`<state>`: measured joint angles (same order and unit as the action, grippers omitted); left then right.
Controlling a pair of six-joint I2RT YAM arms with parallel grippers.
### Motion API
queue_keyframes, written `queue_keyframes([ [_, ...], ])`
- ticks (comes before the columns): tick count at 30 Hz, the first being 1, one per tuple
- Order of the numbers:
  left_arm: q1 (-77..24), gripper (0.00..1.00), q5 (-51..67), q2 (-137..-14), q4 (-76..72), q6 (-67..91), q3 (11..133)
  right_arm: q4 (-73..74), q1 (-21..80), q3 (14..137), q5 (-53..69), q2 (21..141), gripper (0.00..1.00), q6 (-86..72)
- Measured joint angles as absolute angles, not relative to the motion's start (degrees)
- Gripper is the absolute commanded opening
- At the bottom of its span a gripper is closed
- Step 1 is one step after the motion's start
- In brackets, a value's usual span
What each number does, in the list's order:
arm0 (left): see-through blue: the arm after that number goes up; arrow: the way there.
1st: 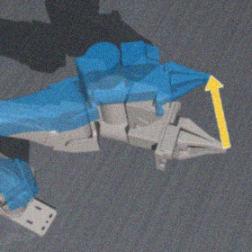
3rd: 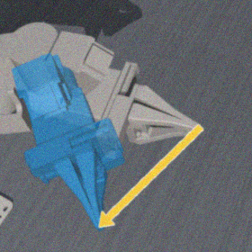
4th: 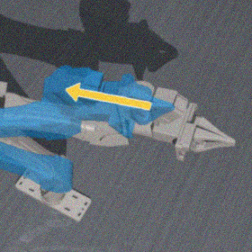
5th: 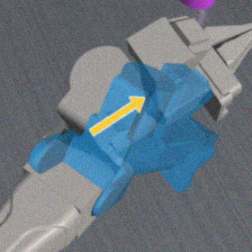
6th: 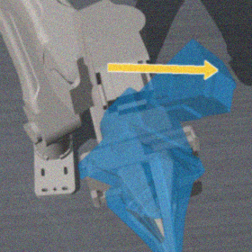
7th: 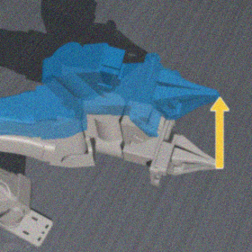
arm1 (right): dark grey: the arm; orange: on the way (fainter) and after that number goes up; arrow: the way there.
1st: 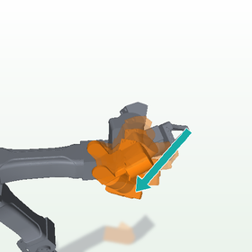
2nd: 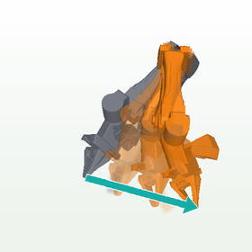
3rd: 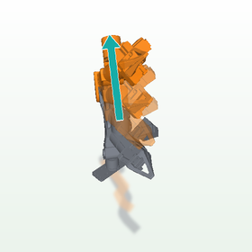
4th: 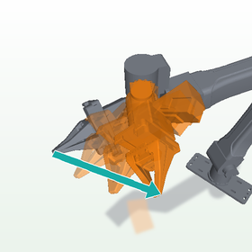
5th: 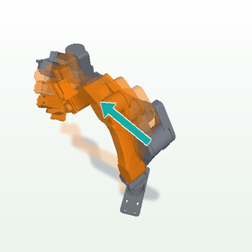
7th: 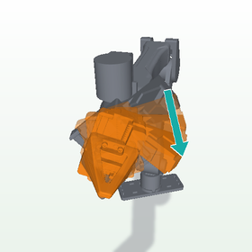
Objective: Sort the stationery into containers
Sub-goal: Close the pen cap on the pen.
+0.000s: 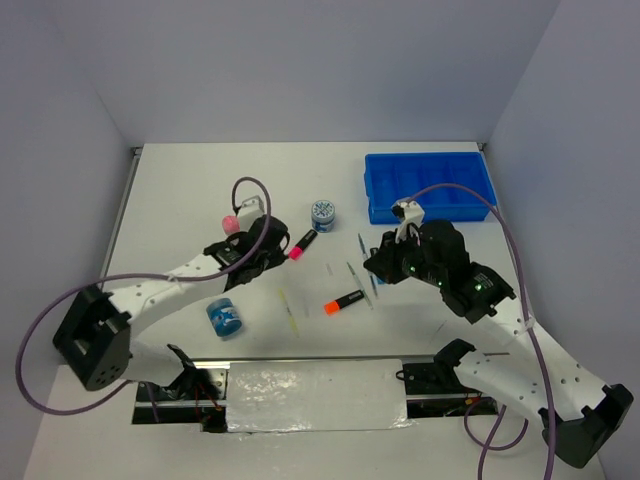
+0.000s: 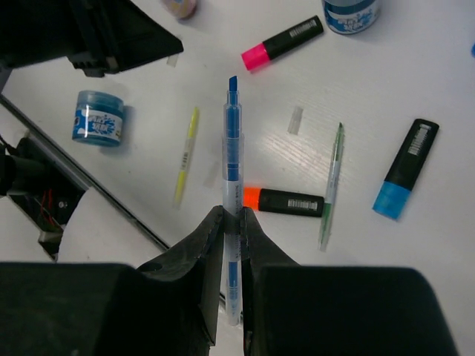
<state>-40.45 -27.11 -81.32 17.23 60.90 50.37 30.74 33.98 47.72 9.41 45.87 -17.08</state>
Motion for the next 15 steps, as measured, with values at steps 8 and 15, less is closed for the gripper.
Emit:
queue_keyframes([
  [8, -41.56, 0.00, -19.03, -64.88, 6.55, 49.23, 51.88, 18.41, 34.22, 39.62, 18.00, 42.78, 0.00, -21.87],
  [15, -41.58, 0.00, -6.96, -58.59, -8.47, 45.06, 47.05, 0.67, 36.36, 28.95, 25.74, 44.60, 0.00, -31.20],
])
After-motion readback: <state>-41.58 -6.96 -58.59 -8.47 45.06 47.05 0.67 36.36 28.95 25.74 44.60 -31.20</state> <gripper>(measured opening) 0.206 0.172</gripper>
